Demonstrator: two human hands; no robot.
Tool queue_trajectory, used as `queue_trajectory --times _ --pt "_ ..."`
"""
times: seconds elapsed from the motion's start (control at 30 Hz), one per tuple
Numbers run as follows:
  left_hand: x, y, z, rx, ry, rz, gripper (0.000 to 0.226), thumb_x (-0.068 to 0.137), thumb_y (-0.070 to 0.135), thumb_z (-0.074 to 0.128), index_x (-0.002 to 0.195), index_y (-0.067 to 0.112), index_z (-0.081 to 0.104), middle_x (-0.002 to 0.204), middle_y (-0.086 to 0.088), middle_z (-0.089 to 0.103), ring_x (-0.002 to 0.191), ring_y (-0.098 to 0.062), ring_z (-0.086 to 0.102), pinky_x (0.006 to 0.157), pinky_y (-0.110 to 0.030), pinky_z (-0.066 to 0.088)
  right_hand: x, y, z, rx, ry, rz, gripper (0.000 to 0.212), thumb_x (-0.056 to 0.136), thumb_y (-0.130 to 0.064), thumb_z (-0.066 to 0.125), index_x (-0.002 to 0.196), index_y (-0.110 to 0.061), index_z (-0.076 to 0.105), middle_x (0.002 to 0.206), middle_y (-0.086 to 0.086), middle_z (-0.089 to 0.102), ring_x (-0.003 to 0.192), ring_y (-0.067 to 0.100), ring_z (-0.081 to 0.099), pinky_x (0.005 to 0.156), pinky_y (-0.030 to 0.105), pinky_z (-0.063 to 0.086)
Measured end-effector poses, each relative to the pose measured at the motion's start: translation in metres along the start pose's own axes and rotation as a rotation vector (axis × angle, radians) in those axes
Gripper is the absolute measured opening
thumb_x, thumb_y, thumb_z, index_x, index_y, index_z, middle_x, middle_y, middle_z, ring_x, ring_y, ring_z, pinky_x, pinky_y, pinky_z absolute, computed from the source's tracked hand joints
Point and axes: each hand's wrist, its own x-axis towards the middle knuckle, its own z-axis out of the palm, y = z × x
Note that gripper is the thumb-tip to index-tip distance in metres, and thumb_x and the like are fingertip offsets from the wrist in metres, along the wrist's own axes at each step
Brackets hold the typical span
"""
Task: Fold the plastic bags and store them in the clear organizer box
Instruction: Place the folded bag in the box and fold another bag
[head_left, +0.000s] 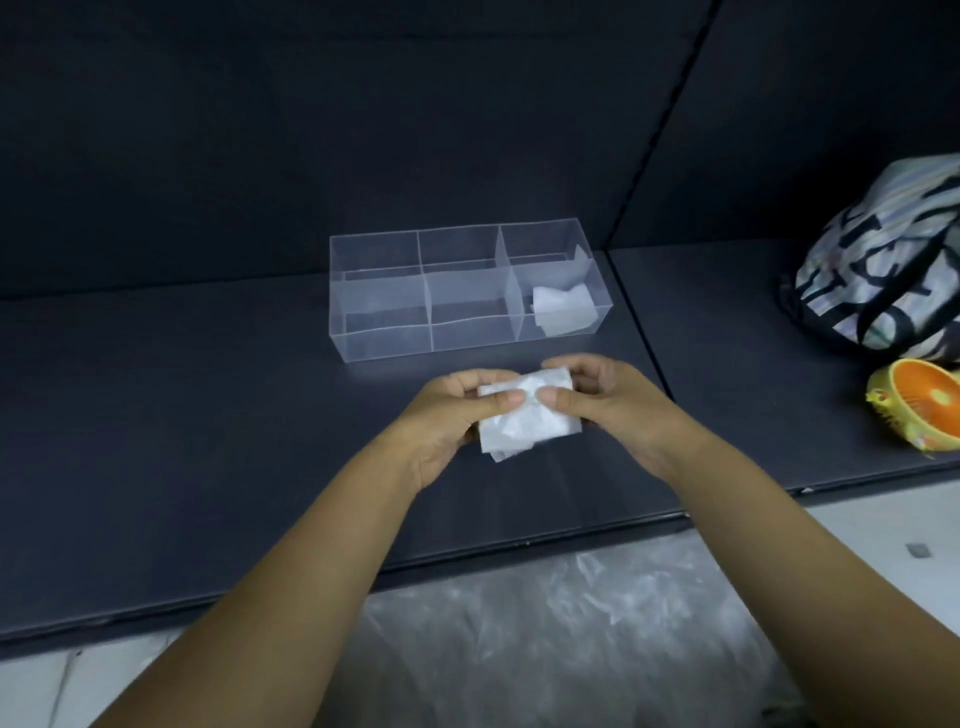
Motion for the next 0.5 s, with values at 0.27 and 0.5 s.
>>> queue_trajectory --times 0.27,0.5 --pt "0.049 0.029 -0.012 0.42 0.52 0.439 0.016 0.086 0.006 0.066 0.089 0.022 0.065 0.081 0.006 0.063 0.072 -0.004 0.059 0.069 -0.011 0.045 0.092 -0.02 -0.041 -0.008 0.495 -0.018 0.014 0.083 -0.015 0.073 0.072 -0.011 0.066 0.077 0.002 0.067 0.065 0.007 0.06 0.067 0.02 0.049" --pt "0.064 -0.015 -0.036 1.523 0.501 0.505 0.068 0.096 0.048 0.04 0.152 0.019 0.015 0.158 0.001 0.02 0.148 -0.021 0.0 0.116 -0.039 -0.015 0.161 -0.011 -0.058 -0.798 0.735 0.206 0.025 0.084 -0.035 0.067 0.104 -0.021 0.069 0.121 0.008 0.053 0.119 0.03 0.047 0.097 0.038 0.034"
